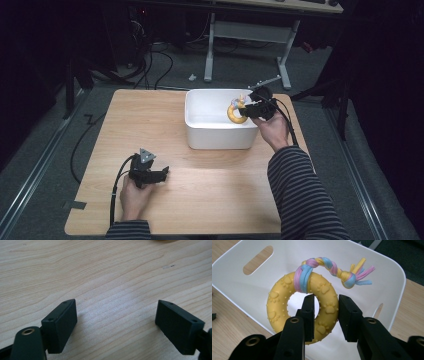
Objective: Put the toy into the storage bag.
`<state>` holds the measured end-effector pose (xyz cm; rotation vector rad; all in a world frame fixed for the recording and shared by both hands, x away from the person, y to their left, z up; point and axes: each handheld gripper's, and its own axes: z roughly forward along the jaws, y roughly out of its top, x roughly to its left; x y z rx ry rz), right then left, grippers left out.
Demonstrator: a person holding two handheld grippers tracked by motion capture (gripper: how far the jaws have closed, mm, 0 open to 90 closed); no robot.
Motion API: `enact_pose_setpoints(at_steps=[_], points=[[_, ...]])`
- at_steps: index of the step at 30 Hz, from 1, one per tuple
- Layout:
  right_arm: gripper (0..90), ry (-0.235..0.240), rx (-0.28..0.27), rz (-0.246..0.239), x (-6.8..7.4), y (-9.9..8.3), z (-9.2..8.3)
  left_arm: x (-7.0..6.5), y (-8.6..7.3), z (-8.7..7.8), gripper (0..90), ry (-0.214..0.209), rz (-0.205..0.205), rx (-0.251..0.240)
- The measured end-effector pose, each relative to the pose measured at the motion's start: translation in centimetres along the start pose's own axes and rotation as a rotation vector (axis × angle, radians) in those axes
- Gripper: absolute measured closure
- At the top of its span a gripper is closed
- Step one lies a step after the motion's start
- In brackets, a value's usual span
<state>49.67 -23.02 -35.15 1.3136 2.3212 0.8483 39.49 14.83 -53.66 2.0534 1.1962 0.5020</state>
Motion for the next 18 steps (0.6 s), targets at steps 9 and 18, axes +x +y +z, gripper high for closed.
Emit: enact_pose_setpoints(at_steps=[9,18], points=[[68.3,-0.008,0.033,0.016,-0.2,-0.3,1.2,0.0,0.0,0.0,18.0,0.000,-0.001,-0.001],[68.3,-0.009,0.064,0.021,-0.2,-0.4,2.0,0.0,0.0,0.0,18.0,0.000,0.000,-0.001]])
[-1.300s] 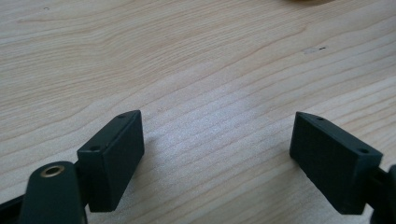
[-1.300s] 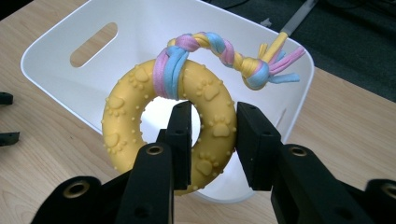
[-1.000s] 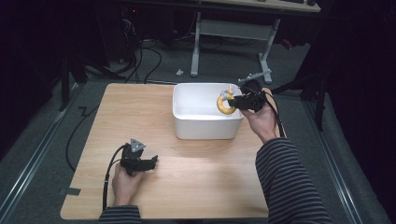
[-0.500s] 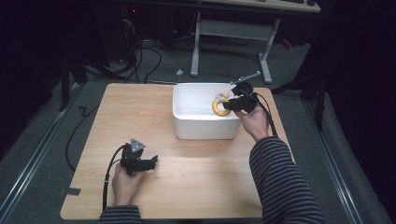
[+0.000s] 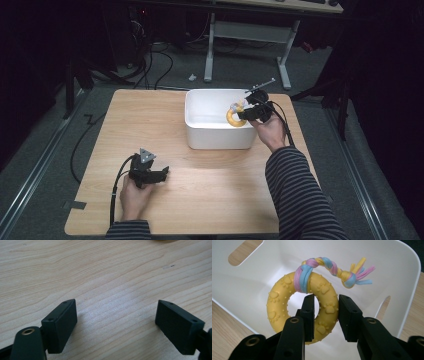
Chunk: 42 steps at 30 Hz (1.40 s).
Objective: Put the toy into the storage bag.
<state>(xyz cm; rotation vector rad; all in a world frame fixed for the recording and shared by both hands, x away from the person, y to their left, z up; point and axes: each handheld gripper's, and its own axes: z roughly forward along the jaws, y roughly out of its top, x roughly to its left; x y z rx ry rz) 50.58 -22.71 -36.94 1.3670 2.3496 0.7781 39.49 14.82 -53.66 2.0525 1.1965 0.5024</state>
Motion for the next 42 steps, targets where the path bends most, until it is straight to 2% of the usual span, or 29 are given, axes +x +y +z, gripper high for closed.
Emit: enact_pose_setpoints(at_steps=[18,28,30,32,35,38,42], points=[[68.1,0.011,0.059,-0.024,0.8,0.2,1.5,0.0,0.0,0.0,18.0,-0.001,0.001,0.000],[67.8,0.033,0.073,-0.022,0.9,0.1,1.6,0.0,0.0,0.0,18.0,-0.001,0.000,0.000],[65.3,0.038,0.075,-0.020,0.9,0.1,1.6,0.0,0.0,0.0,18.0,-0.001,0.000,0.000],[57.1,0.062,0.060,-0.016,0.8,0.1,1.5,0.0,0.0,0.0,18.0,-0.001,0.000,0.000],[49.6,0.047,0.030,-0.017,0.9,0.1,0.9,0.0,0.0,0.0,18.0,-0.001,0.000,-0.001],[48.8,0.048,-0.002,-0.020,0.7,-0.1,0.4,0.0,0.0,0.0,18.0,0.000,0.001,0.000],[47.3,0.047,-0.042,0.003,0.2,-0.7,-0.7,0.0,0.0,0.0,18.0,0.000,0.001,0.000]])
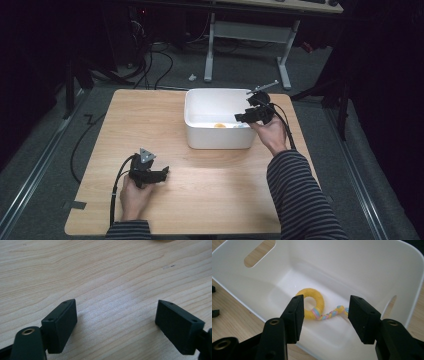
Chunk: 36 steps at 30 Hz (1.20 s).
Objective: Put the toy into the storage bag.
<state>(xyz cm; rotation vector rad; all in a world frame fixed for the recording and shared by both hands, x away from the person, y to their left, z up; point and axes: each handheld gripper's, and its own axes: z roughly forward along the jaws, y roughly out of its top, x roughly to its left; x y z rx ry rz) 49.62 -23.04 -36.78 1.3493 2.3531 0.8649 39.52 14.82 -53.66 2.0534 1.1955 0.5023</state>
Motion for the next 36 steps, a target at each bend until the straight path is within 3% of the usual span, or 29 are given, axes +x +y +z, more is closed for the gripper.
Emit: enact_pose_setpoints(at_steps=[17,36], points=[[46.9,-0.022,-0.104,0.069,-2.6,-2.6,-4.2,0.0,0.0,0.0,18.0,0.000,0.000,0.000],[47.5,-0.044,-0.204,0.097,-3.7,-5.9,-8.6,0.0,0.0,0.0,18.0,0.000,0.000,0.000]])
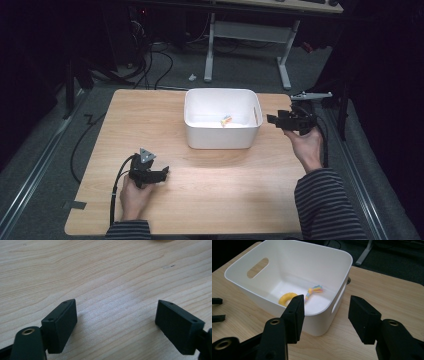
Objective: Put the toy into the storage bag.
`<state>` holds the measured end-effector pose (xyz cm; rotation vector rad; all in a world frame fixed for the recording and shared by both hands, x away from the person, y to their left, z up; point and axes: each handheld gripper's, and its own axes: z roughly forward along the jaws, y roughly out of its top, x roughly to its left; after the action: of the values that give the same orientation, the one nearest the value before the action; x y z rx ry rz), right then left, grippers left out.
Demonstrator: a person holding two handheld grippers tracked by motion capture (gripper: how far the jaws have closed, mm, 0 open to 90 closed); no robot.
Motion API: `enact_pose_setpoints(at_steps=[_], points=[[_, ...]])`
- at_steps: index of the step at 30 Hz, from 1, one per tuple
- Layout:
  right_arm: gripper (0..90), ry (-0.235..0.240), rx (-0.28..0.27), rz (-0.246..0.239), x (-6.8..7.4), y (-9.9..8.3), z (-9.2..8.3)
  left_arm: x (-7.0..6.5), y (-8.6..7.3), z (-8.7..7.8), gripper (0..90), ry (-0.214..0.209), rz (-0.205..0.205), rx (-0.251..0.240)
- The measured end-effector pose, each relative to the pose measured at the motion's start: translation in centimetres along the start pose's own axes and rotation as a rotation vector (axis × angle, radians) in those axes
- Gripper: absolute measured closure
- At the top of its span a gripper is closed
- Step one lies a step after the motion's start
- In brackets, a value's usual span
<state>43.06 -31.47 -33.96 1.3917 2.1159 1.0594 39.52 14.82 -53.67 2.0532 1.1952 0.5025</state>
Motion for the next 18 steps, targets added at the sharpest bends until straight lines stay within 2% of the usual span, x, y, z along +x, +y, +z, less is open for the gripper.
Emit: enact_pose_setpoints(at_steps=[18], points=[[47.6,-0.009,-0.068,0.025,-0.5,-3.6,-4.3,0.0,0.0,0.0,18.0,0.000,0.000,0.000]])
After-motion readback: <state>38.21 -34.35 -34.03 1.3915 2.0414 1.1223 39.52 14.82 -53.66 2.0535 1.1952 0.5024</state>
